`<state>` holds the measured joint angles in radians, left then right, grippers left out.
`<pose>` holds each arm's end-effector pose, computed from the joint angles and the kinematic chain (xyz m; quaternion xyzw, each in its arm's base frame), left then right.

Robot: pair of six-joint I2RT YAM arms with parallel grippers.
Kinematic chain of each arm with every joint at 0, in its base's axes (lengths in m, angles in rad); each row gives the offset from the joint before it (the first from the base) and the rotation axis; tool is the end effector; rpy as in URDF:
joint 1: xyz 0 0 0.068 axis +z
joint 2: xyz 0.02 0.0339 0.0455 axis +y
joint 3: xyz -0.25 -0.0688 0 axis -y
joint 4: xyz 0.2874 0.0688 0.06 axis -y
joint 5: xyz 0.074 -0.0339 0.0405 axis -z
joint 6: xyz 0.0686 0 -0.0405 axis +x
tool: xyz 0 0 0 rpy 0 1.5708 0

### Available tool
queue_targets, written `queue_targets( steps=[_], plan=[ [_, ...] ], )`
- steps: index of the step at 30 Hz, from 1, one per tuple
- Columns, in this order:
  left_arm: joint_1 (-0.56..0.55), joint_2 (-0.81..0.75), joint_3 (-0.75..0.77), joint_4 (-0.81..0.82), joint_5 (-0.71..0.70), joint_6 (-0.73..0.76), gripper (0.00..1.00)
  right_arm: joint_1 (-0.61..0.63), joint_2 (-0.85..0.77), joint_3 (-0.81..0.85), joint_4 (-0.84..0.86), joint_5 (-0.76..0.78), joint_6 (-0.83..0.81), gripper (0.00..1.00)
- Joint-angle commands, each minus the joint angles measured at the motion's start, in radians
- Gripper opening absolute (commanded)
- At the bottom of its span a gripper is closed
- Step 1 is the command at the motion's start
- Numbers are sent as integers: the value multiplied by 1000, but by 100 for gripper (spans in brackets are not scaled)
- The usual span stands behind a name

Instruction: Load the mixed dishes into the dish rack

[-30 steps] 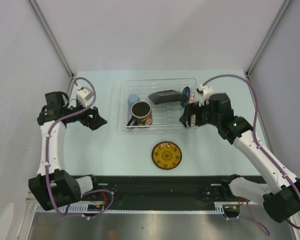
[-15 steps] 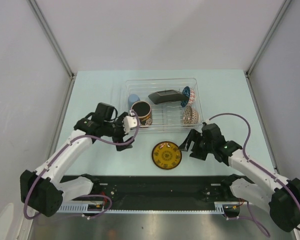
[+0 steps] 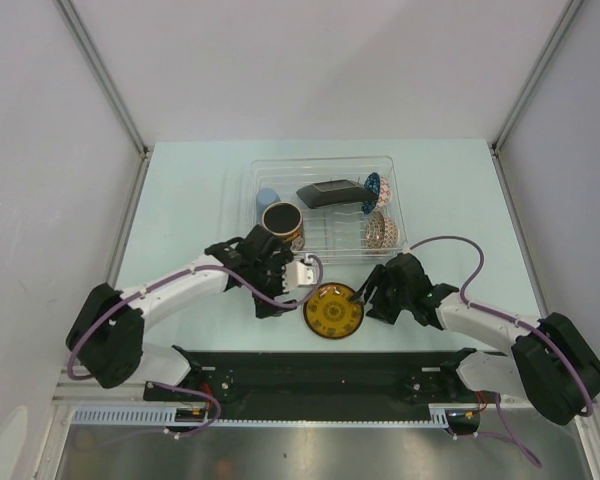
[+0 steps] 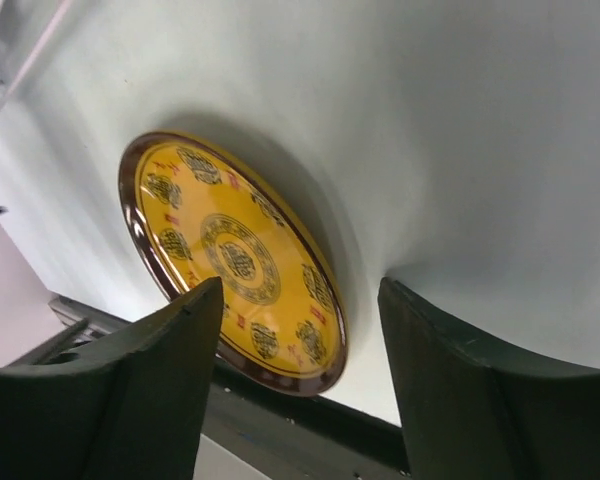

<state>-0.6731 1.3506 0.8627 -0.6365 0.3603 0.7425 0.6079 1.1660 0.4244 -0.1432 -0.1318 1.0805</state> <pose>0.2250 -0.2103 0.1511 0.6539 0.7032 -0.1671 0.2237 0.2115 0.1582 0.0835 0.1985 0.9188 0.2920 0.1766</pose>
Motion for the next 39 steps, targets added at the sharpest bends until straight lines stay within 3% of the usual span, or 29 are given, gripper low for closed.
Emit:
queue_targets(
  steps=[1, 8, 20, 36, 39],
  plan=[
    [-77, 76, -14, 100, -75, -58, 99, 7, 43, -4, 100, 9, 35, 66],
    [-121, 199, 35, 118, -124, -130, 99, 7, 43, -12, 111, 14, 42, 59],
    [-164, 369, 139, 218, -58, -195, 98, 15, 49, -10, 133, -5, 44, 54],
    [-256, 389, 203, 265, -15, -265, 98, 35, 126, 16, 312, -118, -14, 44],
    [-256, 380, 205, 278, -12, -279, 98, 33, 104, 17, 300, -109, -28, 33]
  ],
)
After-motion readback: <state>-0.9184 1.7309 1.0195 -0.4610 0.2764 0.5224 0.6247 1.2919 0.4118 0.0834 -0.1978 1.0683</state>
